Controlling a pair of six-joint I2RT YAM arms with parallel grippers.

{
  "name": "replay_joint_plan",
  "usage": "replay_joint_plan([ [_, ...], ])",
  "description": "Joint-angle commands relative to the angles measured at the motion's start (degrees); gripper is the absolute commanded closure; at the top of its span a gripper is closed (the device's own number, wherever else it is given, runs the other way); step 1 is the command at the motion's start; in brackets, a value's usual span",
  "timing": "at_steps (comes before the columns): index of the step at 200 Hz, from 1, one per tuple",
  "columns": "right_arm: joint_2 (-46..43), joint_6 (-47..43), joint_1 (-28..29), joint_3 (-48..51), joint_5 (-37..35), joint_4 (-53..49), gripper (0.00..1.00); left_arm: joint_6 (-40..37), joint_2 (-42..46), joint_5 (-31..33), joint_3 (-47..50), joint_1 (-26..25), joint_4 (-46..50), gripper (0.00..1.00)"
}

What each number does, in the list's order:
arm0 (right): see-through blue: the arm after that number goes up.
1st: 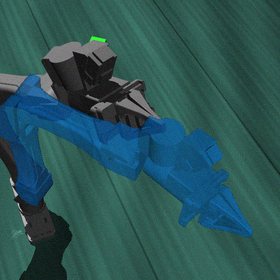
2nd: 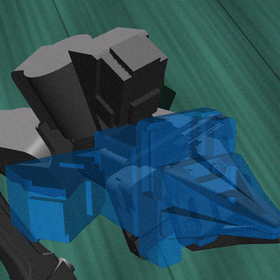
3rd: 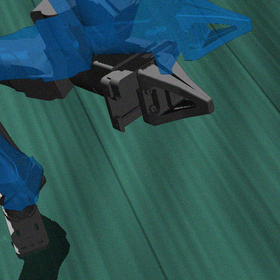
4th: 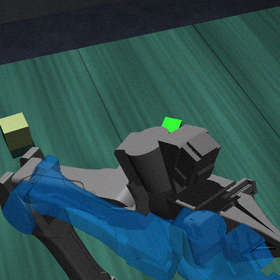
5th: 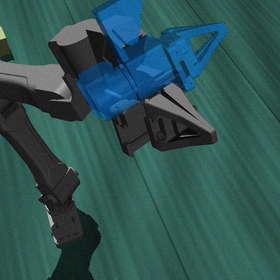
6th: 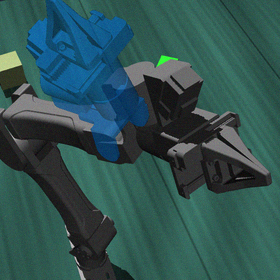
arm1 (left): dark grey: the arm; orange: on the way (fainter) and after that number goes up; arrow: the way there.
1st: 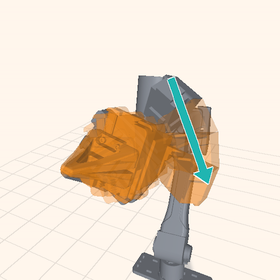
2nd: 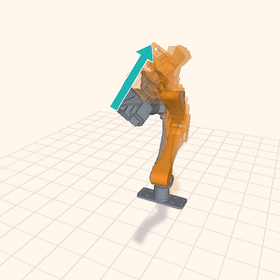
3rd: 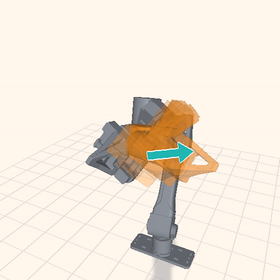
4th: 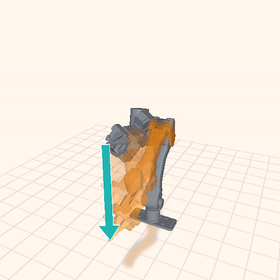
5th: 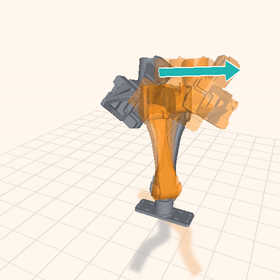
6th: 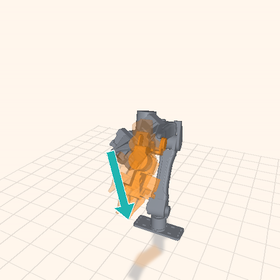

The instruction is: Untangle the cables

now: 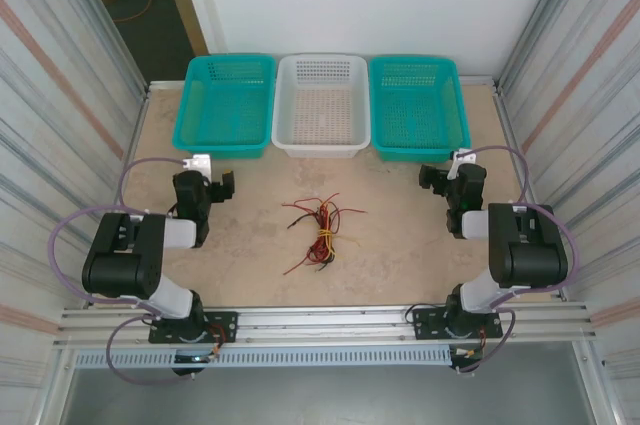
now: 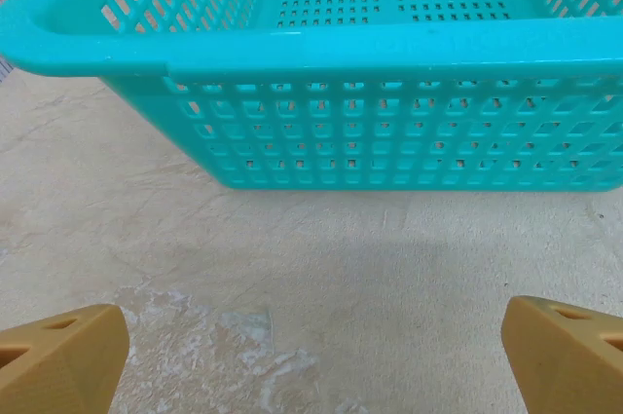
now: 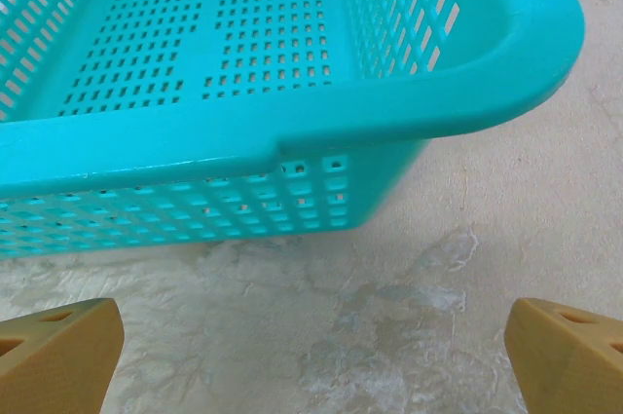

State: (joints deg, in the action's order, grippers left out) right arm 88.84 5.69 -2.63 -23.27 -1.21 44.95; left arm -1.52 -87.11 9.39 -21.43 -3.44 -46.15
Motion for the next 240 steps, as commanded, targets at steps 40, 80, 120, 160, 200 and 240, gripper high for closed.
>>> replay_joint_plan([
  [40,-0.5,-0.4,0.1,-0.2,0.3,0.8,0.01,-0.5,0.6,-0.7,-1.2,0.5,-1.0,0.01],
  [80,-0.6,-0.4,0.1,-0.2,0.3,0.8,0.01,-0.4,0.6,-0.7,-1.1,0.5,-1.0,0.01],
  [120,-0.5,-0.4,0.1,-0.1,0.3,0.8,0.01,-0.4,0.5,-0.4,-1.2,0.3,-0.8,0.01],
  [160,-0.5,-0.4,0.1,-0.1,0.3,0.8,0.01,-0.3,0.6,-0.8,-1.3,0.5,-0.4,0.01],
  [200,-1.3,-0.4,0.5,-0.2,-1.4,1.3,0.01,-0.8,1.1,-0.1,-1.3,0.3,-1.6,0.01],
  [240,-17.6,2.2,2.9,-1.8,-9.7,-15.3,0.01,3.4,14.1,4.2,-14.0,0.5,29.2,0.01],
])
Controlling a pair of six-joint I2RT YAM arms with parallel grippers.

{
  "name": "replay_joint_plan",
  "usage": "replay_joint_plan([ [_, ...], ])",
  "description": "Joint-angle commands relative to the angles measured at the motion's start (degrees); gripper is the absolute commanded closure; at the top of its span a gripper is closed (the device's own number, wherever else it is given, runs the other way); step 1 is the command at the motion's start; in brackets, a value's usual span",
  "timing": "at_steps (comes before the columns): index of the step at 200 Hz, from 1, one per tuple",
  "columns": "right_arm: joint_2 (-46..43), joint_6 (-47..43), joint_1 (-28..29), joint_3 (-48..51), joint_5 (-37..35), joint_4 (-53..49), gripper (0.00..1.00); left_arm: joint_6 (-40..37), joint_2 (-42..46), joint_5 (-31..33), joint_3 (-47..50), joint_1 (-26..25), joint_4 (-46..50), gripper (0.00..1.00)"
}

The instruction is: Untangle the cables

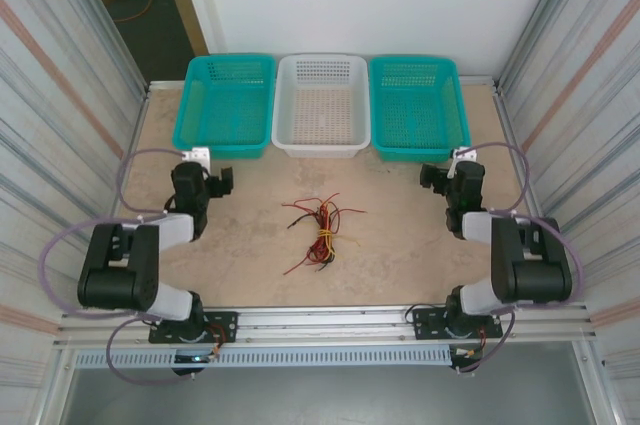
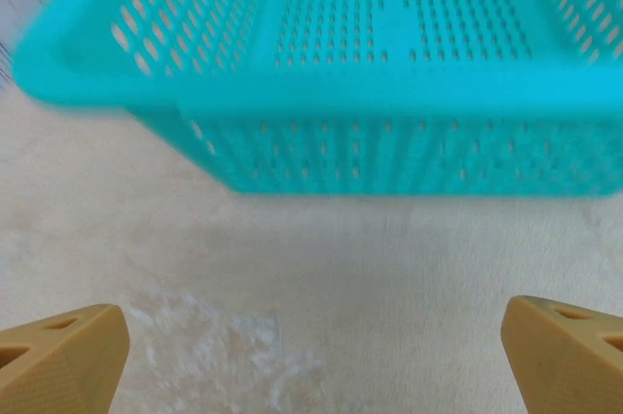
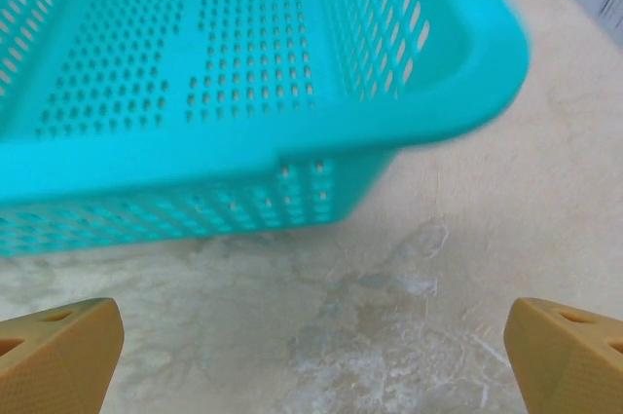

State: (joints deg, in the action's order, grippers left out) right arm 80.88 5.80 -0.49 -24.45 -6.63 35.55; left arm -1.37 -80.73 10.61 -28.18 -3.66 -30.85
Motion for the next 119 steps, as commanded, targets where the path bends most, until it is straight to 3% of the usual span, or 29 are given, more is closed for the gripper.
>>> replay_joint_plan([
  [1,-9.9,2.2,0.8,-0.6,-4.5,-6.0,0.01,3.5,7.9,3.0,-7.5,0.7,14.4,0.01],
  [17,-16.4,6.4,1.2,-2.7,-10.0,-15.2,0.01,9.9,11.4,4.3,-10.7,0.7,23.2,0.02],
  [26,-18.5,10.2,1.0,-6.4,-12.3,-25.5,0.01,13.9,13.4,5.8,-12.5,0.1,28.9,0.04],
  [43,-20.5,14.6,0.9,-14.7,-9.7,-43.4,0.01,22.4,17.7,7.4,-14.1,-2.6,37.7,0.05],
  [64,-23.5,23.3,1.6,-16.6,-11.8,-51.6,0.01,28.0,23.0,7.4,-14.6,-8.7,44.8,0.06],
  [72,-23.9,28.8,0.0,-18.0,-9.3,-57.5,0.01,29.7,24.6,6.0,-14.5,-11.4,46.1,0.05],
  [84,-23.9,30.1,-1.3,-20.9,-0.3,-63.8,0.01,29.9,26.8,2.6,-13.9,-15.4,46.0,0.05],
  [98,-26.0,31.9,7.0,-24.3,-4.9,-71.0,0.01,30.2,27.9,1.5,-14.3,-20.5,47.2,0.05],
  [119,-26.3,36.4,30.0,-28.3,-18.5,-79.3,0.01,31.8,27.7,-2.2,-15.5,-25.1,49.5,0.06],
])
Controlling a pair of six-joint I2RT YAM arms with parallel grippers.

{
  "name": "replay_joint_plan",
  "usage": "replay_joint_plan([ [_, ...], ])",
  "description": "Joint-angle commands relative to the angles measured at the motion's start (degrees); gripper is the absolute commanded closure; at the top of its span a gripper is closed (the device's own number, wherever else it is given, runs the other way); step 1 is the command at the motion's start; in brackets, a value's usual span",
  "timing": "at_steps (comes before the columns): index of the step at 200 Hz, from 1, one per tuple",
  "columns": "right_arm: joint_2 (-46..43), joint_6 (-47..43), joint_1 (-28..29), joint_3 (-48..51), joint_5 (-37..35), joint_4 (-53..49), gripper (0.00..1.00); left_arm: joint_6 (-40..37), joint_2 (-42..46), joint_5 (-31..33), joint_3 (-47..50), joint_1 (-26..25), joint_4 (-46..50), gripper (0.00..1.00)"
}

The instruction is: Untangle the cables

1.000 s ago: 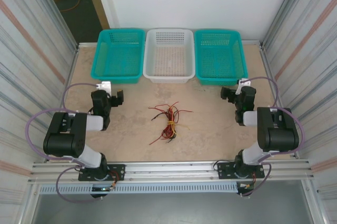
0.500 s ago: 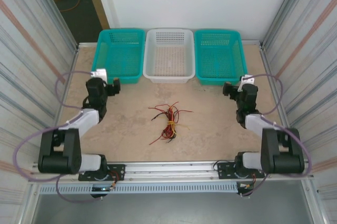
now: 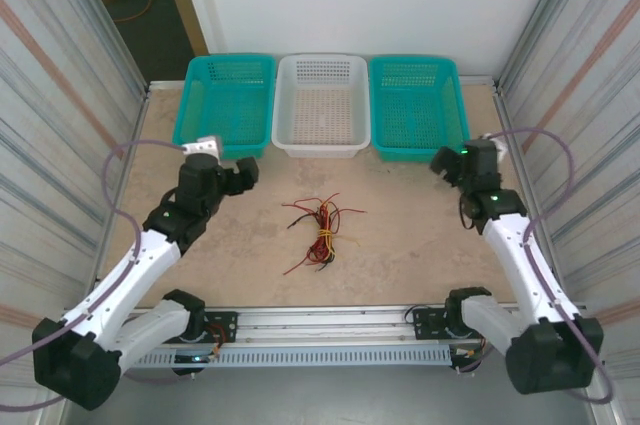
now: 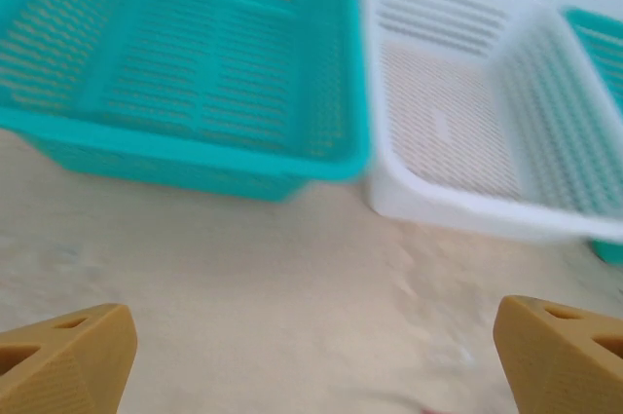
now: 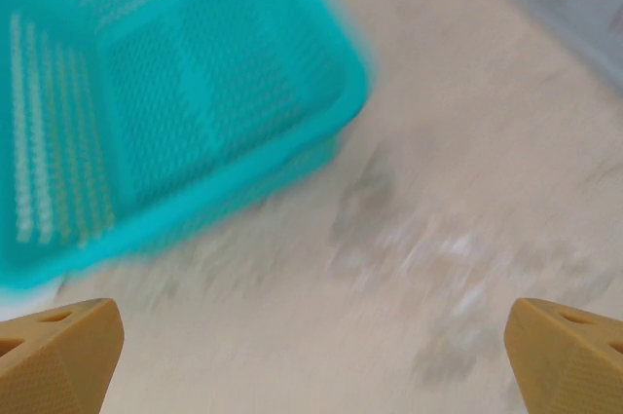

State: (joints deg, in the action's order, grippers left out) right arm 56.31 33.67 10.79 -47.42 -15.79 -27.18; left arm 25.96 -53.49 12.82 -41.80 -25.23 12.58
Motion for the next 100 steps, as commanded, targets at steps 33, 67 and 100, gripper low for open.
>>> replay_joint_plan([
  [33,6.7,10.4,41.3,-6.2,-3.4,-14.7,0.01,7.3,0.9,-12.5,-2.6,-4.6,11.4,0.07],
  [67,20.5,9.1,50.1,-7.9,5.3,-6.8,0.12,6.8,4.6,-18.9,-4.0,-2.4,19.1,0.14],
  [100,28.5,5.1,51.7,-10.7,6.4,-5.5,0.14,8.6,9.2,-28.4,-1.7,3.5,19.8,0.20],
])
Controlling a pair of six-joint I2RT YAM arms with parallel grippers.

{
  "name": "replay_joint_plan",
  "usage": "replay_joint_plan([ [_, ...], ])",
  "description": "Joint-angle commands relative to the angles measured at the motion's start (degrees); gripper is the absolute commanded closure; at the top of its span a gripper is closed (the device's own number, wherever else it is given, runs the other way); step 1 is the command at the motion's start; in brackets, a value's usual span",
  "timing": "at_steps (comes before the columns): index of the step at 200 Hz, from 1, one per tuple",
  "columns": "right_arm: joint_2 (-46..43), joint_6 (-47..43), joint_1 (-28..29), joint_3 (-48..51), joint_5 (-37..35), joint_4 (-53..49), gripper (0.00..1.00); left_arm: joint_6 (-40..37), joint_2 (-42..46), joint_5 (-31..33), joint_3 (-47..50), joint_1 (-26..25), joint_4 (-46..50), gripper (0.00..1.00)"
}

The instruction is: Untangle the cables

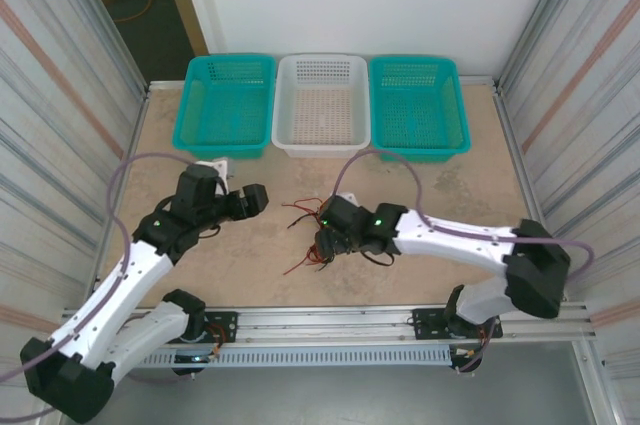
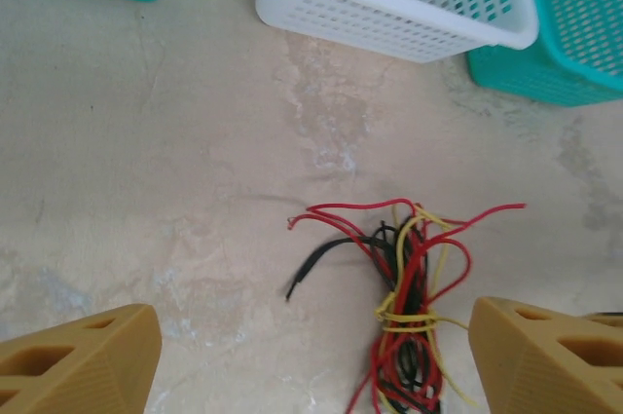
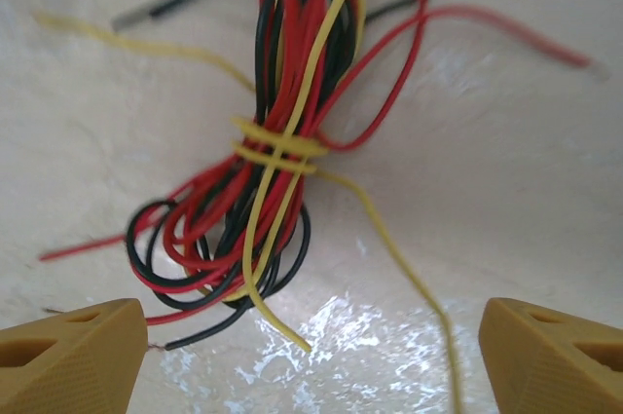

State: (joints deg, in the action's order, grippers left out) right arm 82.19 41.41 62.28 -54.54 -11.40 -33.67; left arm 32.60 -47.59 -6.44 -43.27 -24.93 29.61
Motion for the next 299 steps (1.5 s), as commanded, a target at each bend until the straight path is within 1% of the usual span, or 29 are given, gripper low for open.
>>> replay_joint_plan([
  [1,2.7,-2.9,0.3,-3.7,2.0,0.9,0.14,2.0,3.3,-9.4,-0.1,3.4,2.8,0.20],
  [12,4.4,-5.4,-0.4,-5.0,2.3,0.7,0.14,2.2,3.7,-11.8,0.6,4.6,2.5,0.22],
  [30,7.0,-8.8,-3.0,-6.0,6.3,0.8,0.18,1.9,3.4,-13.3,1.0,5.0,2.9,0.28],
  [46,8.7,-11.6,-4.2,-5.6,9.4,1.9,0.18,2.2,2.9,-15.0,1.3,5.1,2.7,0.32],
  [71,12.4,-15.3,-4.7,-6.2,12.8,2.6,0.18,3.2,2.7,-17.0,2.1,5.0,2.3,0.33],
  [96,15.8,-16.9,-5.1,-7.5,13.7,3.1,0.23,3.1,2.5,-17.5,2.1,5.1,2.6,0.33],
  [123,17.2,-17.3,-6.6,-7.5,15.2,4.2,0.35,3.4,2.3,-17.7,1.4,5.5,3.0,0.31],
  [135,17.7,-17.7,-7.0,-7.3,15.4,4.5,0.44,3.4,2.3,-18.0,1.2,5.7,2.7,0.29],
  [145,17.9,-18.1,-7.3,-7.2,15.6,4.7,0.54,3.3,2.1,-18.1,0.9,6.0,3.0,0.27],
  [159,17.7,-18.8,-7.3,-6.8,15.6,4.9,0.64,3.2,1.9,-18.3,0.7,6.6,3.3,0.24],
  [172,17.6,-19.7,-7.4,-6.5,14.9,4.9,0.76,3.0,1.7,-19.0,0.9,7.3,2.8,0.20],
  [181,17.2,-20.2,-7.4,-6.4,14.0,4.7,0.85,2.8,1.2,-20.0,1.0,7.9,2.4,0.18],
  [188,16.6,-20.5,-7.4,-6.3,13.8,4.5,0.92,2.5,0.5,-21.9,1.0,8.5,2.0,0.17],
  [202,14.8,-21.2,-7.4,-6.3,13.8,4.6,0.98,1.4,-0.8,-26.1,0.8,8.8,0.4,0.16],
  [206,14.0,-21.4,-7.4,-6.3,13.8,4.7,0.99,1.3,-1.0,-26.9,0.7,8.8,0.2,0.12],
  [227,9.7,-23.0,-7.4,-6.9,14.0,4.5,1.00,2.2,-1.3,-32.4,1.7,8.8,-3.9,0.01],
  [243,7.1,-24.1,-7.4,-8.9,14.6,3.1,1.00,3.9,-1.2,-34.8,2.7,8.1,-6.6,0.01],
  [269,5.3,-26.4,-6.2,-13.0,14.5,0.2,1.00,6.2,-1.9,-34.4,4.2,5.0,-9.6,0.01],
  [299,5.1,-28.7,-3.7,-18.1,13.4,-3.2,1.00,8.2,-2.2,-35.9,4.9,4.8,-13.1,0.01],
])
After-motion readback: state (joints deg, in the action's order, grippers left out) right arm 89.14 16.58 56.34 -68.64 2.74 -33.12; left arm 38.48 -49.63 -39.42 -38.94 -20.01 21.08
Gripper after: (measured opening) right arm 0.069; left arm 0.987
